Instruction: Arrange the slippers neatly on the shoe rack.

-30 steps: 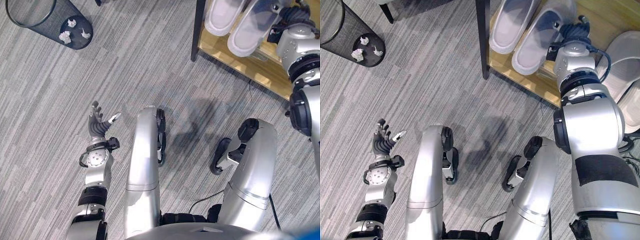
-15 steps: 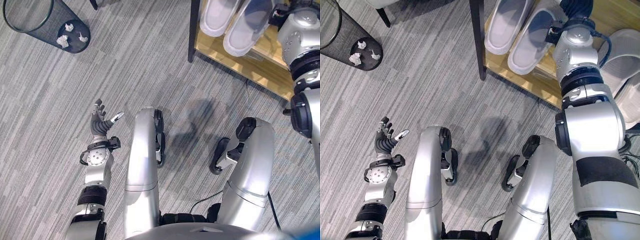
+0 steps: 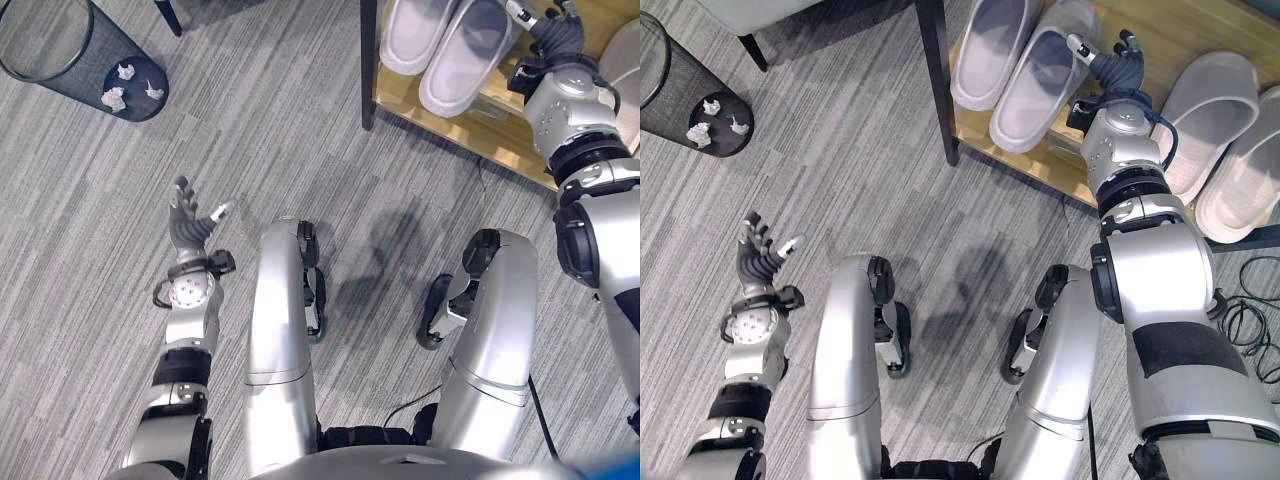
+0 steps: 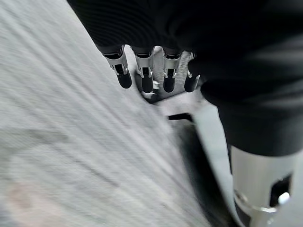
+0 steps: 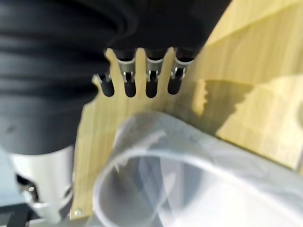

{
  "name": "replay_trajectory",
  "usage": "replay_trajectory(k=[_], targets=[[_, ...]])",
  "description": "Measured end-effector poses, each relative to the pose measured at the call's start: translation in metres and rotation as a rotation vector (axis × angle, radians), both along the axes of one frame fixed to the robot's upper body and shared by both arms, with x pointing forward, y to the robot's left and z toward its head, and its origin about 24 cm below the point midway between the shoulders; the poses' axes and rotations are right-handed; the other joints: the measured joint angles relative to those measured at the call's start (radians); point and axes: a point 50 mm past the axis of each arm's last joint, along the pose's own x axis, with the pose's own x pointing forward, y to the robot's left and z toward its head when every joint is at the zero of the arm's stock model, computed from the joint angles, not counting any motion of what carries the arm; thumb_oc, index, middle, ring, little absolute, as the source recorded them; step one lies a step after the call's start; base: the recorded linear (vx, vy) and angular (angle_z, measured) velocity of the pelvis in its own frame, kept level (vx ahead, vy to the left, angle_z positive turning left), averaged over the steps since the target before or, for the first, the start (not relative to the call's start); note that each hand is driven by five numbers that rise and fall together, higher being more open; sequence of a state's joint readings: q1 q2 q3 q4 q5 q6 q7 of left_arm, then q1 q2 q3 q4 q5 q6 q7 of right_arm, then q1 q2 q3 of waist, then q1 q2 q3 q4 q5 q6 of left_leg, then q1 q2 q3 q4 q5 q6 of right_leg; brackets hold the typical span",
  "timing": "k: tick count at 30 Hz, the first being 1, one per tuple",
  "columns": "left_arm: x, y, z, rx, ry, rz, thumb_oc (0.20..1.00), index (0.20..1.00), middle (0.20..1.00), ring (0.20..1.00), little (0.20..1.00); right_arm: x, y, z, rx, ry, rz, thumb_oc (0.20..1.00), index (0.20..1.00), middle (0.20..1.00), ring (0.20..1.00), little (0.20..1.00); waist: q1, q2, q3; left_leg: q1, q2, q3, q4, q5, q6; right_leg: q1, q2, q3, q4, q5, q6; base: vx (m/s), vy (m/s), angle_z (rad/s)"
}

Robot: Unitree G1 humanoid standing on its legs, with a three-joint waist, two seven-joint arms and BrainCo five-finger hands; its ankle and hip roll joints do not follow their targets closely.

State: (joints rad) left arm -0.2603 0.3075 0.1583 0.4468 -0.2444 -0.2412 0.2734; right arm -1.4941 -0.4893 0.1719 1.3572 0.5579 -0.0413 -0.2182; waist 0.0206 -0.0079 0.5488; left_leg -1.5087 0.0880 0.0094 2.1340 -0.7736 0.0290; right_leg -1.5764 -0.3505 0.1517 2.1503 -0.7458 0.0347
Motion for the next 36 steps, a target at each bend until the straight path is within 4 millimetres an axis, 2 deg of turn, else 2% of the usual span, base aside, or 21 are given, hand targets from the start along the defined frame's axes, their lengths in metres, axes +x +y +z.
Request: replay_trajectory(k=[13, 22, 28, 31, 34, 36], targets=[[0.008, -0.003, 0.008, 0.004, -0.022, -0.033, 1.0, 1.0, 1.0, 1.0, 1.0, 0.001, 0.001, 0.0, 0.022, 0.004, 0.025, 1.0, 1.0, 1.0, 1.0, 1.0, 0.0, 0.003, 0.0, -0.001, 0.0, 0.002, -0.005, -0.002, 0.003, -0.005, 0.0, 0.001, 0.0, -0.001, -0.001, 0.0, 0.0, 0.0], [0.0, 0.0, -0.002, 0.004, 0.011, -0.024, 1.0, 1.0, 1.0, 1.0, 1.0, 0.0, 0.002, 0.002, 0.05, -0.01, 0.034, 1.0, 1.0, 1.0, 1.0, 1.0, 0.004, 0.013, 0.002, 0.001, -0.001, 0.0, -0.002, 0.0, 0.0, -0.006, 0.0, 0.002, 0.007, -0.003, -0.005, 0.0, 0.0, 0.0], [0.009, 0.0, 0.007, 0.006, -0.013, -0.026, 1.0, 1.0, 1.0, 1.0, 1.0, 0.0, 0.002, 0.002, 0.072, -0.016, 0.046, 1.0, 1.0, 1.0, 1.0, 1.0, 0.008, 0.016, 0.002, 0.002, -0.002, -0.002, 0.0, 0.001, -0.003, -0.005, 0.0, 0.001, 0.012, -0.004, -0.008, 0.0, 0.0, 0.0], [0.007, 0.001, 0.004, 0.005, -0.004, -0.02, 1.0, 1.0, 1.0, 1.0, 1.0, -0.001, 0.005, 0.011, 0.089, -0.066, 0.061, 1.0, 1.0, 1.0, 1.0, 1.0, 0.006, 0.017, 0.003, 0.003, -0.002, -0.002, 0.0, 0.003, -0.006, -0.005, 0.0, 0.001, 0.012, -0.004, -0.009, -0.01, 0.033, 0.0], [0.006, 0.002, 0.0, 0.001, 0.012, -0.013, 1.0, 1.0, 1.0, 1.0, 1.0, -0.008, 0.024, 0.038, 0.079, -0.252, 0.116, 1.0, 1.0, 1.0, 1.0, 1.0, -0.001, 0.018, 0.003, 0.005, -0.002, -0.003, 0.001, 0.003, -0.006, -0.002, 0.0, 0.001, 0.013, -0.004, -0.009, 0.0, 0.0, 0.0], [0.005, 0.002, -0.001, 0.0, 0.01, -0.012, 1.0, 1.0, 1.0, 1.0, 1.0, -0.009, 0.03, 0.039, 0.092, -0.292, 0.111, 1.0, 1.0, 1.0, 1.0, 1.0, 0.0, 0.018, 0.003, 0.008, -0.002, -0.003, 0.002, 0.003, -0.006, 0.001, 0.0, 0.001, 0.013, -0.004, -0.009, 0.0, 0.0, 0.0]])
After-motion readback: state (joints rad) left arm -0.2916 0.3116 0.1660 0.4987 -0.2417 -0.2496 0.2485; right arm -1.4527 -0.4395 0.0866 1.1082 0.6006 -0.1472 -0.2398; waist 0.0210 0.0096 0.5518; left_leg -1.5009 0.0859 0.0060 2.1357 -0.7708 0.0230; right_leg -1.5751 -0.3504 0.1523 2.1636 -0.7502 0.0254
